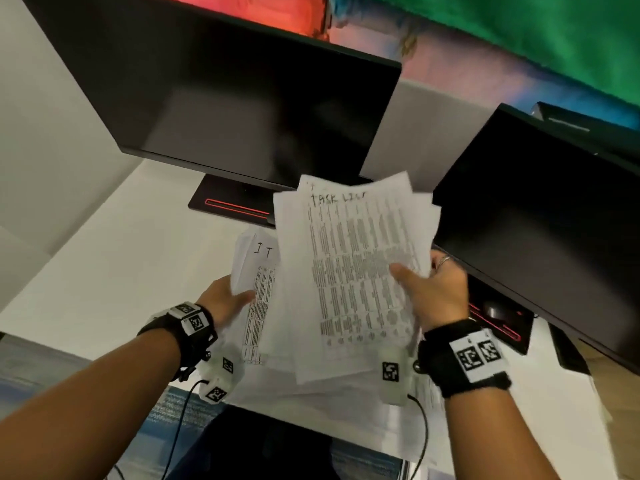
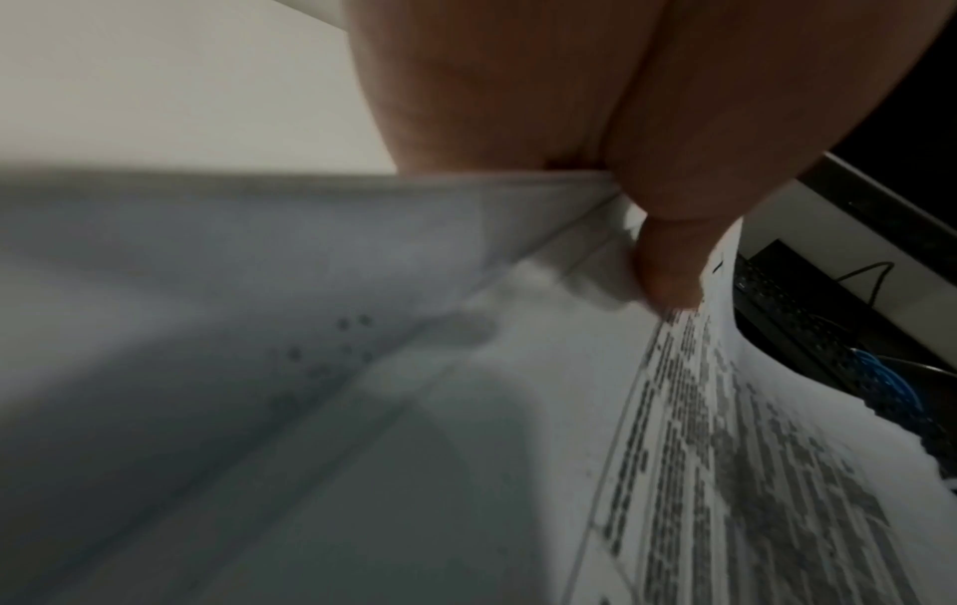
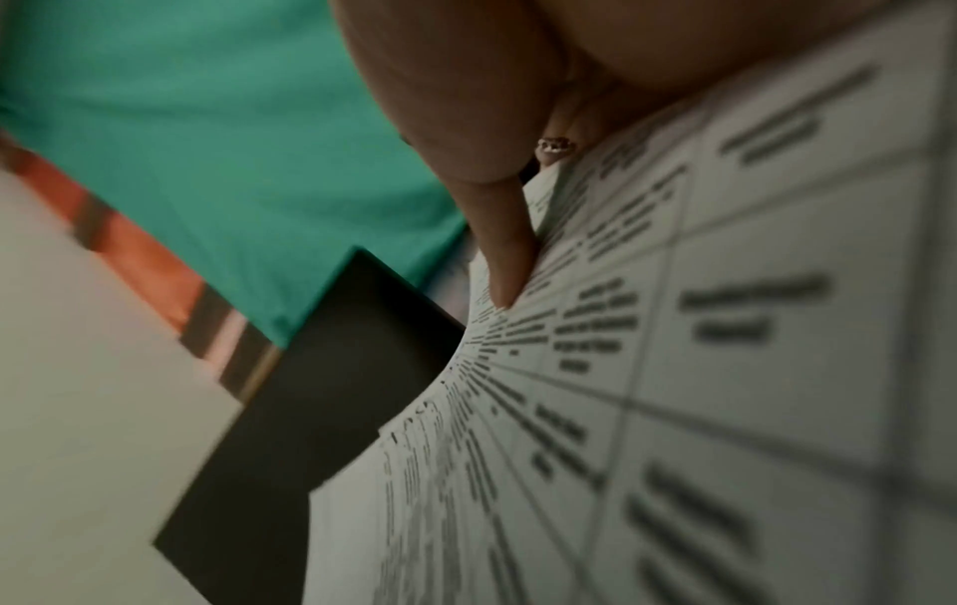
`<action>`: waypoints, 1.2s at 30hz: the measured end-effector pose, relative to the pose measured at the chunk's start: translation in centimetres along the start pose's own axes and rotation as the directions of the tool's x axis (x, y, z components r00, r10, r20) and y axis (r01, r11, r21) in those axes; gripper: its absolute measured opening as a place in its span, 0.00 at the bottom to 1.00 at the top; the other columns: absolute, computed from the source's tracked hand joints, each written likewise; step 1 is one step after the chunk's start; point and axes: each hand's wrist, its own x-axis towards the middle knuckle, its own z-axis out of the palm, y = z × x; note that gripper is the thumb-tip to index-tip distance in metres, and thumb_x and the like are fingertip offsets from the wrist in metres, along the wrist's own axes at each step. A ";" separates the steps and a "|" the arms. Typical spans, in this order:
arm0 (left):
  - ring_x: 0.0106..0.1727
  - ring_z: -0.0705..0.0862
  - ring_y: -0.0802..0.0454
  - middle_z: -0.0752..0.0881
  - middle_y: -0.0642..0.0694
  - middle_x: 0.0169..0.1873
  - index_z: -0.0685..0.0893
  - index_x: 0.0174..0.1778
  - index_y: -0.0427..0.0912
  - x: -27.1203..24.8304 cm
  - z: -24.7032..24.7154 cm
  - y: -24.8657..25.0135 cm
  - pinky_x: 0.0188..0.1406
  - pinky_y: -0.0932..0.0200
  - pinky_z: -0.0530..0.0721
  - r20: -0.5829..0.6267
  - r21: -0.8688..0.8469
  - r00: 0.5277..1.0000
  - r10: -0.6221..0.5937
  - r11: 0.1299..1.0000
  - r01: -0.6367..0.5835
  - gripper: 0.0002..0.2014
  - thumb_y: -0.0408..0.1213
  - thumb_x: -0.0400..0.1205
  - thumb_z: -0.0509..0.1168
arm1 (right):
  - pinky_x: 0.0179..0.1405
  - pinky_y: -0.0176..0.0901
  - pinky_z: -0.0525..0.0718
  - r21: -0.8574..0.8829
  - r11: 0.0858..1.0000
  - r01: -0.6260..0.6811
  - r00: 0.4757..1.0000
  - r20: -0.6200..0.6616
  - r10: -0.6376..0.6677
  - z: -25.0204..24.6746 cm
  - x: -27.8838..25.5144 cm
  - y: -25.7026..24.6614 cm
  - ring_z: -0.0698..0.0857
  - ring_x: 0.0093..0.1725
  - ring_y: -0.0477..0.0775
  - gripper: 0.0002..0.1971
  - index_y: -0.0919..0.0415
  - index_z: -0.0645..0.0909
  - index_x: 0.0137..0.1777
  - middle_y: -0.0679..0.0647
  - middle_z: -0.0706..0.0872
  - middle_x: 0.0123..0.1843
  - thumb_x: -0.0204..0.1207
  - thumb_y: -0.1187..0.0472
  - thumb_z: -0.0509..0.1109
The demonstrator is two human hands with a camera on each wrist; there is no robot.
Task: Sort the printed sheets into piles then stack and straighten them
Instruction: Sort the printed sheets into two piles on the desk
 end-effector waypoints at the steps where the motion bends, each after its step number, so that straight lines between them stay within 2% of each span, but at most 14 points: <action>1: 0.56 0.84 0.43 0.87 0.43 0.60 0.80 0.72 0.43 -0.1 -0.1 0.1 0.54 0.52 0.79 0.013 -0.043 0.999 -0.035 0.998 0.036 0.23 0.53 0.87 0.57 | 0.44 0.50 0.93 0.019 0.997 -0.071 0.997 -0.015 0.072 1.2 0.8 1.9 0.94 0.44 0.51 0.22 0.56 0.81 0.62 0.53 0.93 0.51 0.70 0.66 0.82; 3: 0.66 0.83 0.38 0.84 0.40 0.67 0.78 0.75 0.42 0.2 -0.4 0.1 0.66 0.44 0.78 0.052 -0.173 0.989 -0.136 0.974 0.143 0.38 0.69 0.83 0.48 | 0.59 0.52 0.88 -0.092 0.981 -0.169 0.984 -0.069 0.163 3.6 2.1 5.5 0.91 0.57 0.58 0.30 0.56 0.75 0.72 0.57 0.89 0.62 0.71 0.64 0.81; 5: 0.69 0.83 0.38 0.84 0.43 0.69 0.80 0.74 0.44 0.9 -0.5 -0.1 0.72 0.39 0.76 0.096 -0.293 0.978 -0.187 0.933 0.207 0.49 0.80 0.73 0.48 | 0.73 0.52 0.78 -0.365 0.908 -0.205 0.978 -0.036 0.206 5.7 2.6 8.9 0.79 0.74 0.63 0.35 0.58 0.64 0.83 0.60 0.77 0.78 0.78 0.61 0.75; 7: 0.58 0.88 0.41 0.89 0.45 0.58 0.86 0.63 0.44 1.1 -0.1 0.3 0.62 0.46 0.83 0.082 -0.257 0.985 -0.150 0.952 0.166 0.37 0.73 0.75 0.61 | 0.80 0.56 0.69 -0.534 0.837 -0.118 0.971 0.115 0.210 7.8 2.5 11.6 0.69 0.82 0.64 0.35 0.61 0.59 0.86 0.60 0.68 0.84 0.82 0.57 0.68; 9: 0.50 0.88 0.43 0.88 0.47 0.47 0.85 0.57 0.44 0.8 0.3 0.9 0.46 0.56 0.81 0.011 -0.014 0.998 -0.063 0.998 0.063 0.16 0.52 0.82 0.67 | 0.77 0.64 0.72 -0.628 0.778 -0.020 0.957 0.212 0.196 8.9 2.0 12.7 0.70 0.80 0.66 0.35 0.59 0.64 0.84 0.59 0.72 0.80 0.80 0.47 0.66; 10: 0.50 0.87 0.43 0.87 0.47 0.45 0.85 0.57 0.43 1.0 0.6 0.9 0.42 0.58 0.79 -0.025 0.071 0.999 -0.030 0.997 0.032 0.11 0.44 0.82 0.68 | 0.76 0.67 0.72 -0.678 0.735 -0.011 0.966 0.182 0.182 8.5 1.8 12.6 0.69 0.79 0.66 0.35 0.58 0.65 0.83 0.57 0.72 0.80 0.80 0.43 0.66; 12: 0.49 0.86 0.43 0.85 0.46 0.45 0.84 0.59 0.40 1.2 0.7 0.9 0.43 0.56 0.78 -0.036 0.116 0.999 -0.011 0.993 0.015 0.12 0.38 0.82 0.68 | 0.74 0.69 0.70 -0.740 0.657 -0.146 0.984 -0.037 0.177 6.0 2.1 13.0 0.66 0.80 0.66 0.40 0.57 0.62 0.84 0.56 0.65 0.83 0.77 0.39 0.68; 14: 0.48 0.83 0.44 0.86 0.44 0.48 0.82 0.62 0.39 1.3 0.6 0.6 0.46 0.54 0.78 -0.040 0.126 0.999 -0.014 0.992 0.019 0.14 0.40 0.81 0.69 | 0.75 0.72 0.69 -0.710 0.594 -0.378 0.926 -0.299 0.230 2.1 2.2 13.7 0.62 0.81 0.70 0.49 0.59 0.56 0.86 0.59 0.58 0.85 0.73 0.37 0.72; 16: 0.49 0.82 0.44 0.86 0.42 0.51 0.81 0.64 0.39 1.5 0.5 0.4 0.48 0.53 0.77 -0.032 0.137 0.999 0.003 0.991 0.001 0.16 0.39 0.82 0.69 | 0.76 0.72 0.67 -0.651 0.563 -0.509 0.860 -0.400 0.315 -0.7 2.0 14.8 0.61 0.80 0.71 0.54 0.62 0.52 0.86 0.64 0.58 0.85 0.70 0.36 0.75; 19: 0.50 0.81 0.44 0.86 0.40 0.53 0.81 0.66 0.37 1.4 0.6 0.6 0.49 0.53 0.77 -0.025 0.113 1.000 0.013 0.994 -0.010 0.17 0.38 0.82 0.69 | 0.74 0.67 0.72 -0.682 0.558 -0.473 0.881 -0.358 0.310 -1.7 2.4 16.1 0.68 0.77 0.70 0.53 0.66 0.59 0.83 0.66 0.66 0.81 0.68 0.34 0.76; 24: 0.41 0.83 0.48 0.83 0.48 0.39 0.80 0.65 0.36 1.2 0.7 0.9 0.34 0.61 0.76 -0.033 0.099 0.999 0.002 0.995 0.001 0.16 0.38 0.83 0.68 | 0.58 0.46 0.82 -0.491 0.780 -0.387 0.921 -0.237 0.308 -1.1 3.2 15.2 0.84 0.66 0.64 0.37 0.66 0.75 0.72 0.62 0.84 0.67 0.68 0.48 0.83; 28: 0.45 0.82 0.46 0.82 0.47 0.42 0.80 0.66 0.37 1.0 0.9 0.9 0.47 0.53 0.77 -0.045 0.097 0.999 -0.013 0.995 0.017 0.17 0.38 0.83 0.69 | 0.44 0.43 0.85 -0.381 0.840 -0.387 0.922 -0.172 0.347 -0.2 3.4 14.9 0.87 0.47 0.60 0.24 0.63 0.80 0.60 0.58 0.88 0.52 0.67 0.58 0.84; 32: 0.49 0.80 0.44 0.82 0.45 0.48 0.80 0.67 0.37 1.0 0.8 0.9 0.52 0.53 0.77 -0.043 0.111 0.999 -0.013 0.994 0.017 0.18 0.38 0.82 0.69 | 0.45 0.45 0.88 -0.423 0.812 -0.401 0.910 -0.282 0.303 -2.4 3.6 15.2 0.86 0.43 0.59 0.17 0.63 0.85 0.59 0.62 0.91 0.53 0.71 0.60 0.79; 36: 0.49 0.82 0.42 0.83 0.44 0.46 0.80 0.63 0.39 1.2 0.7 0.6 0.49 0.53 0.78 -0.029 0.133 0.999 -0.013 0.991 0.017 0.15 0.38 0.82 0.69 | 0.58 0.59 0.87 -0.636 0.630 -0.445 0.892 -0.373 0.253 -5.5 3.7 15.8 0.85 0.60 0.67 0.33 0.66 0.79 0.64 0.63 0.85 0.61 0.65 0.45 0.83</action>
